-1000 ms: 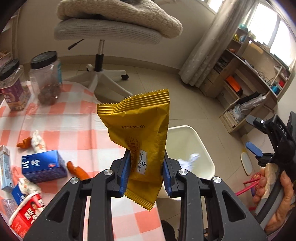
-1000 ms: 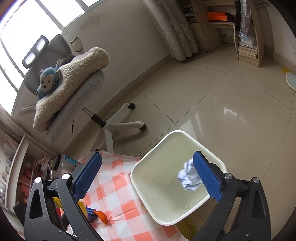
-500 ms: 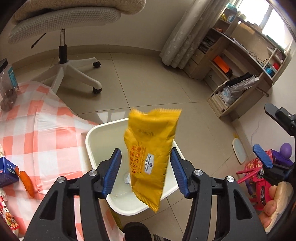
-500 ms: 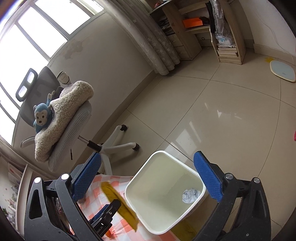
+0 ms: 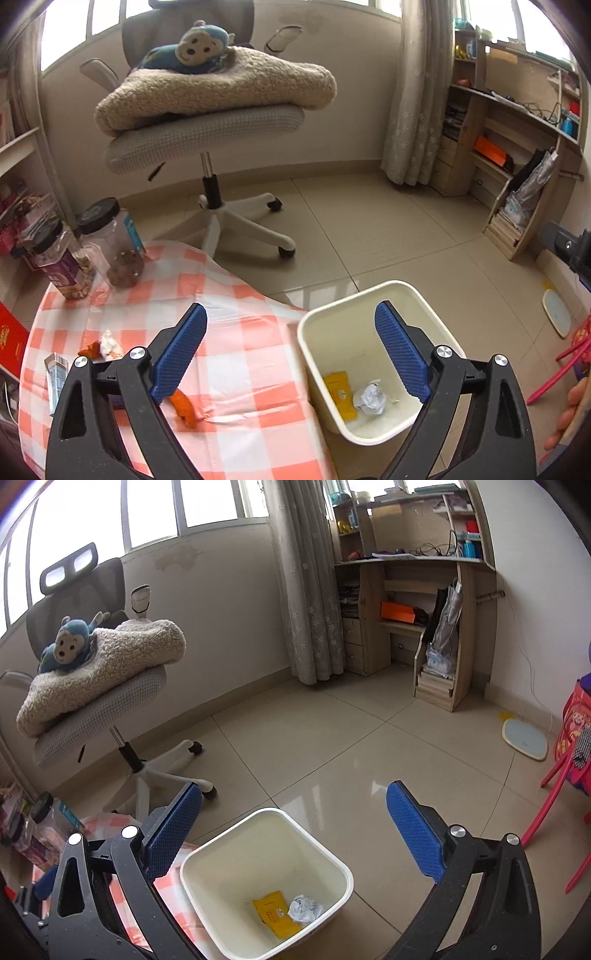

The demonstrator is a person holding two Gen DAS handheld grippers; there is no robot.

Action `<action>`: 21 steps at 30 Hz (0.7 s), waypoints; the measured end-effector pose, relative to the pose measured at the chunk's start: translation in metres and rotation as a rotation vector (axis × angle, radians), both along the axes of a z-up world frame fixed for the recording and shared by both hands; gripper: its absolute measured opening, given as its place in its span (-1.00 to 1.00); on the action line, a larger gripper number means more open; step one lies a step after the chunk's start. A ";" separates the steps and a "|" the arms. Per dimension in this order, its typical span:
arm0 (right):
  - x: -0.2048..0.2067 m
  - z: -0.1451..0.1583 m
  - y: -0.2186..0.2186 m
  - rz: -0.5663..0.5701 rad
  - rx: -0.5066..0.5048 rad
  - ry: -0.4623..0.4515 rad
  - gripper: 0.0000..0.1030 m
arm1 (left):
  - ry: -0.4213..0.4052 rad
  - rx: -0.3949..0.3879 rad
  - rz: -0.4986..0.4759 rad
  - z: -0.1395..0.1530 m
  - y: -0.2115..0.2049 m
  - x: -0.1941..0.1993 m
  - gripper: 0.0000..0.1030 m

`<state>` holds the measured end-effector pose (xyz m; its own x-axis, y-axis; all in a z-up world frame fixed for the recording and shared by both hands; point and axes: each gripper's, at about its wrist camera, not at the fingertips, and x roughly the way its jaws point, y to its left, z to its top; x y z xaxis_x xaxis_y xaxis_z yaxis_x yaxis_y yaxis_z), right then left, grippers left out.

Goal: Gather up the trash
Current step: 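Lower the yellow packet into the white bin and open the left gripper, then move the left gripper back to the table and grasp the milk carton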

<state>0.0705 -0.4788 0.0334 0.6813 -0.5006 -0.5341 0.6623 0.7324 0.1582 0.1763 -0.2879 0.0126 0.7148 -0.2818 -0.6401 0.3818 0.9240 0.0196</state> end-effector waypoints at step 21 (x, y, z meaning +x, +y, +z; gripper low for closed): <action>0.046 -0.001 0.141 0.215 -0.196 0.044 0.86 | -0.130 0.002 0.200 0.025 0.123 -0.001 0.82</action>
<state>0.1162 -0.3376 0.0325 0.7615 -0.4435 -0.4726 0.4913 0.8706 -0.0255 0.1754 -0.1647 0.0379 0.8327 -0.1250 -0.5394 0.1850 0.9810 0.0584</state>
